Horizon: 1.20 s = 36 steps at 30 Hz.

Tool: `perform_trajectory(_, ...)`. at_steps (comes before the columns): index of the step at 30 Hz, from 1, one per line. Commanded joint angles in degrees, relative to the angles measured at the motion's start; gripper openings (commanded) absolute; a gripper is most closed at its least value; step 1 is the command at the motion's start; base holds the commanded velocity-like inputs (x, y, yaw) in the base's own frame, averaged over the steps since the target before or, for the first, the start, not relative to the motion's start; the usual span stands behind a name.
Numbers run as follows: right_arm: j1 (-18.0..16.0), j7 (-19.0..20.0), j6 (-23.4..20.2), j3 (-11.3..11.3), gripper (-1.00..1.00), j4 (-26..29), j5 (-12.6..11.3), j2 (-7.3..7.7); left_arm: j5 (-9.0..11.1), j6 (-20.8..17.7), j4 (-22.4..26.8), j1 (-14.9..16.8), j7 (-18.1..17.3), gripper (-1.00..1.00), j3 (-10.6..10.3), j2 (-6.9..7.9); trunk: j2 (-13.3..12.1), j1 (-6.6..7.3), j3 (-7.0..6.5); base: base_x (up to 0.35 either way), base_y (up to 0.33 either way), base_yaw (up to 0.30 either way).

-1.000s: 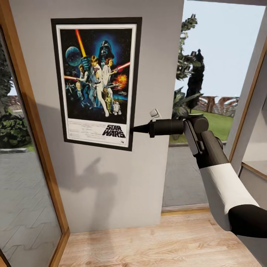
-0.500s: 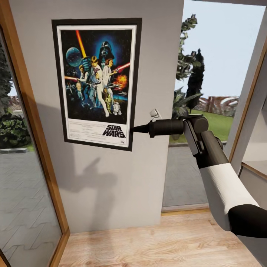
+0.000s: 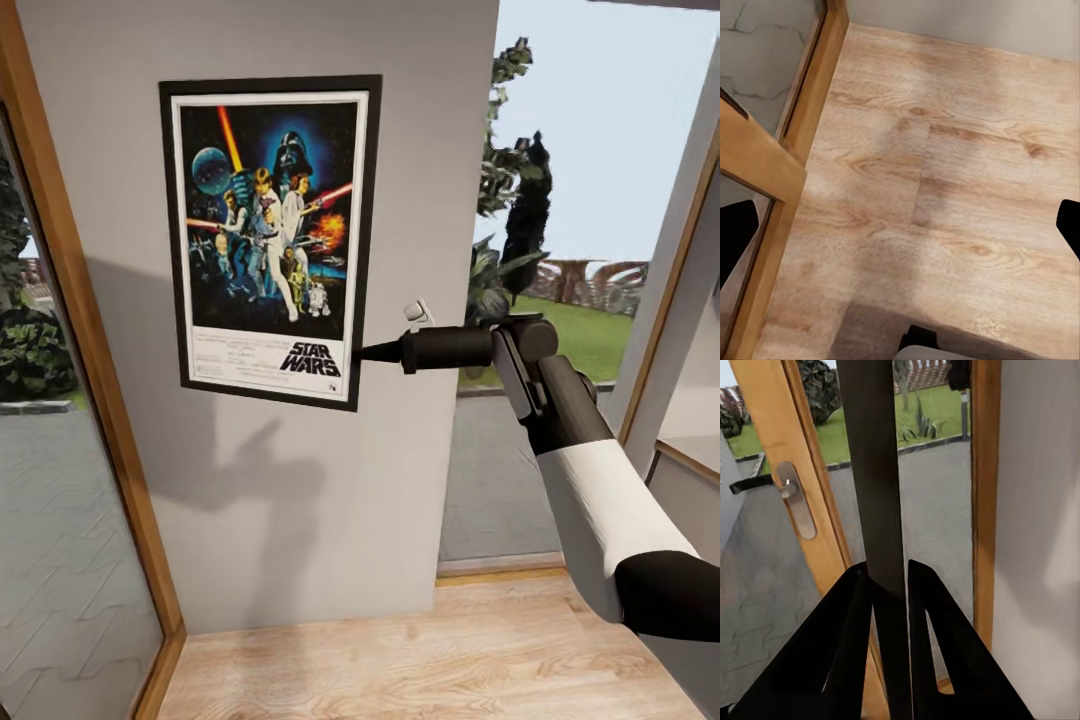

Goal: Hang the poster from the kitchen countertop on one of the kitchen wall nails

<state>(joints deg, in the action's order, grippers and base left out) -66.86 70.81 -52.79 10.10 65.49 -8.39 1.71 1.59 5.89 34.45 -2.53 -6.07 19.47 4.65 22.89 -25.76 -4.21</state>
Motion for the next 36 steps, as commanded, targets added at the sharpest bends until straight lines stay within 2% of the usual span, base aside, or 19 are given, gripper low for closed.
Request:
perform_trajectory(1, -0.1, 0.0, -0.6, 0.1, -1.0, -0.1, -0.4, 0.05, 0.2, 0.0, 0.0, 0.0, -0.4, 1.0, 0.2, -0.03, 0.0, -0.02, 0.01, 0.007, 0.0, 0.0)
perform_trajectory(9, -0.7, 0.0, -3.5, 0.1, -1.0, 0.0, -0.6, 0.05, 0.2, 0.1, 0.0, 0.0, -0.4, 1.0, 0.2, -0.02, 0.0, -0.02, 0.01, 0.002, 0.0, 0.0)
perform_trajectory(22, -0.8, 0.0, -4.0, 0.1, -1.0, 0.2, -0.7, 0.05, 0.2, 0.0, 0.0, 0.0, -0.4, 1.0, 0.2, -0.03, 0.0, -0.02, 0.01, 0.012, 0.0, 0.0)
perform_trajectory(36, -0.8, 0.0, -4.0, 0.1, -1.0, 0.5, -0.7, 0.05, 0.2, 0.0, 0.1, 0.0, -0.4, 1.0, 0.2, -0.03, 0.0, -0.02, 0.01, 0.282, 0.0, 0.0)
